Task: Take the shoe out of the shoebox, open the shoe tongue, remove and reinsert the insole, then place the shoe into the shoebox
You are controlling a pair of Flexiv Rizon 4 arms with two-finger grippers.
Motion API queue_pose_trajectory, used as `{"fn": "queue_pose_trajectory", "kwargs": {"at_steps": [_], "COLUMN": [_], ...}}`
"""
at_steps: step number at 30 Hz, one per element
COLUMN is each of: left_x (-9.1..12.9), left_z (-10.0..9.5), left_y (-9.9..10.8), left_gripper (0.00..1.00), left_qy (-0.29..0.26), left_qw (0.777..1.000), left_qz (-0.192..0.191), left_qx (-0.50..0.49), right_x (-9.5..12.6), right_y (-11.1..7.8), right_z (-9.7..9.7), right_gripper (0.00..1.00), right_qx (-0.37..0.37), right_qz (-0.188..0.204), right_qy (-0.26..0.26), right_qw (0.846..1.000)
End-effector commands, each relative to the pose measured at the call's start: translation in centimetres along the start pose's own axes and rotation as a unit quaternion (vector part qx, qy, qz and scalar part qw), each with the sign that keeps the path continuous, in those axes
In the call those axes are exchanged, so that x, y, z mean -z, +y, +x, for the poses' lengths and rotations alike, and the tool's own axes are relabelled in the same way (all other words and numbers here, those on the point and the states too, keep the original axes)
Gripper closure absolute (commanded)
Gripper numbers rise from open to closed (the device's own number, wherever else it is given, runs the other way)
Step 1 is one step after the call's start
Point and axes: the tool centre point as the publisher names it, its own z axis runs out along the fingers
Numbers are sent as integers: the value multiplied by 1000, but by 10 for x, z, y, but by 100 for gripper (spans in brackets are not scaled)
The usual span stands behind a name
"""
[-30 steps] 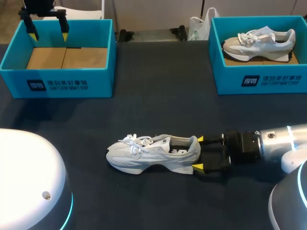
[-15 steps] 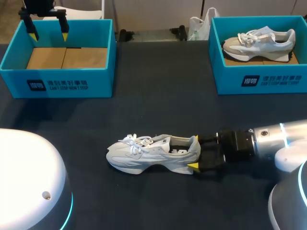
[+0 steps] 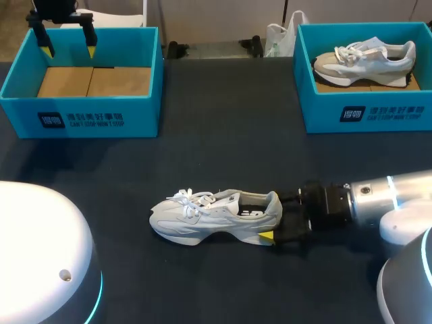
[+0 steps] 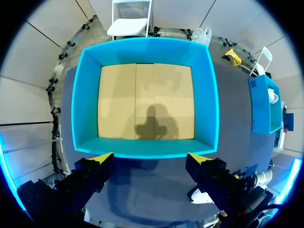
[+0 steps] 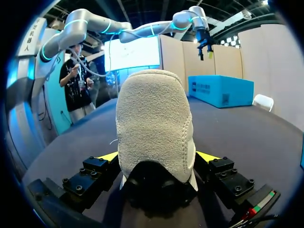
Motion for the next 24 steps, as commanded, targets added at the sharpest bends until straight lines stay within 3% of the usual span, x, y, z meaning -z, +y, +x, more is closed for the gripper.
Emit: {"fn": "queue_pose_trajectory", "kwargs": {"at_steps": [1, 24], "left_x": [0, 0], "left_z": [0, 0], "left_y": [0, 0], "left_gripper": [0, 0], "left_qy": [0, 0], "left_qw": [1000, 1000], "left_qz": [0, 0], "left_qx": [0, 0], "right_x": [-8, -16], "right_y": [-1, 2], "right_z": [-2, -2], "right_gripper": [0, 0], "right_qx": [-1, -2], "right_qz": [1, -3], "right_qy": [-1, -6], "right_qw": [1000, 1000]}}
